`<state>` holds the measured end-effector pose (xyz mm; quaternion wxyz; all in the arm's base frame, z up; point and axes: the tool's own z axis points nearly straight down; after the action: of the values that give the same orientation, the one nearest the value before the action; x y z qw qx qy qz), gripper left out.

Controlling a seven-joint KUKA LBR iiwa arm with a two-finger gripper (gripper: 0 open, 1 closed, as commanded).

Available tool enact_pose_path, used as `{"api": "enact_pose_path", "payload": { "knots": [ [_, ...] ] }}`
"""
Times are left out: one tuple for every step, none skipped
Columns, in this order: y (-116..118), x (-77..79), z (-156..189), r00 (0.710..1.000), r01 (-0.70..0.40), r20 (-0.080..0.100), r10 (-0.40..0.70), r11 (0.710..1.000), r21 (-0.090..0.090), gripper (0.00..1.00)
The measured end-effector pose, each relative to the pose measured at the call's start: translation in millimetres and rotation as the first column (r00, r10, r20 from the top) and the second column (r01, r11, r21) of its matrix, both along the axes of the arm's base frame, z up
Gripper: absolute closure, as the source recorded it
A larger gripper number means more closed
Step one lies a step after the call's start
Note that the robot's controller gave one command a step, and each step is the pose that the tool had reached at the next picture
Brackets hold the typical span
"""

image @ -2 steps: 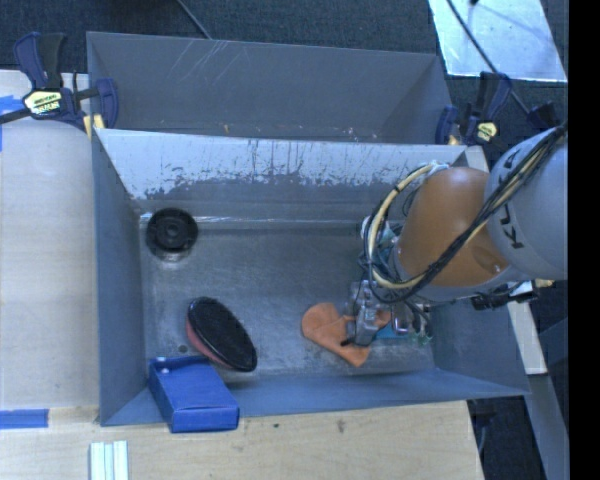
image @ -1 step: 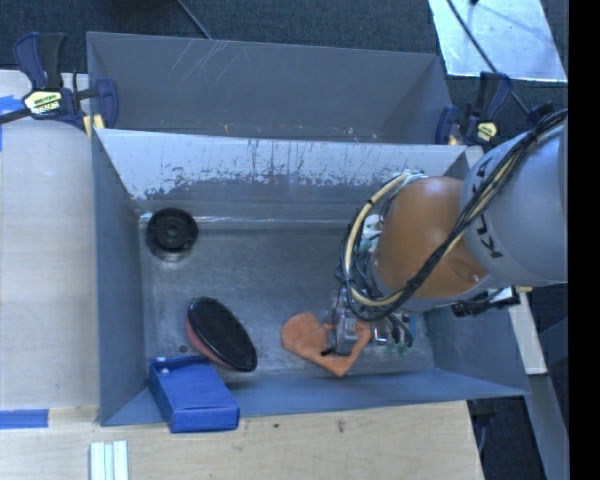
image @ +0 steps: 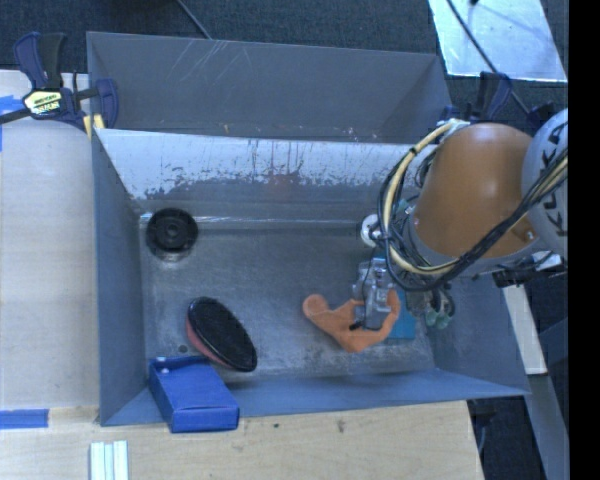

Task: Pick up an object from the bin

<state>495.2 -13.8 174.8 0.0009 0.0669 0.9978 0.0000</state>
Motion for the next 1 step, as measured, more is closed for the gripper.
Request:
{"api": "enact_pose_path", "payload": {
  "knots": [
    [0.0, 0.0, 0.0, 1.000, 0.000, 0.000, 0.000, 1.000, 0.000, 1.00]
  ]
}}
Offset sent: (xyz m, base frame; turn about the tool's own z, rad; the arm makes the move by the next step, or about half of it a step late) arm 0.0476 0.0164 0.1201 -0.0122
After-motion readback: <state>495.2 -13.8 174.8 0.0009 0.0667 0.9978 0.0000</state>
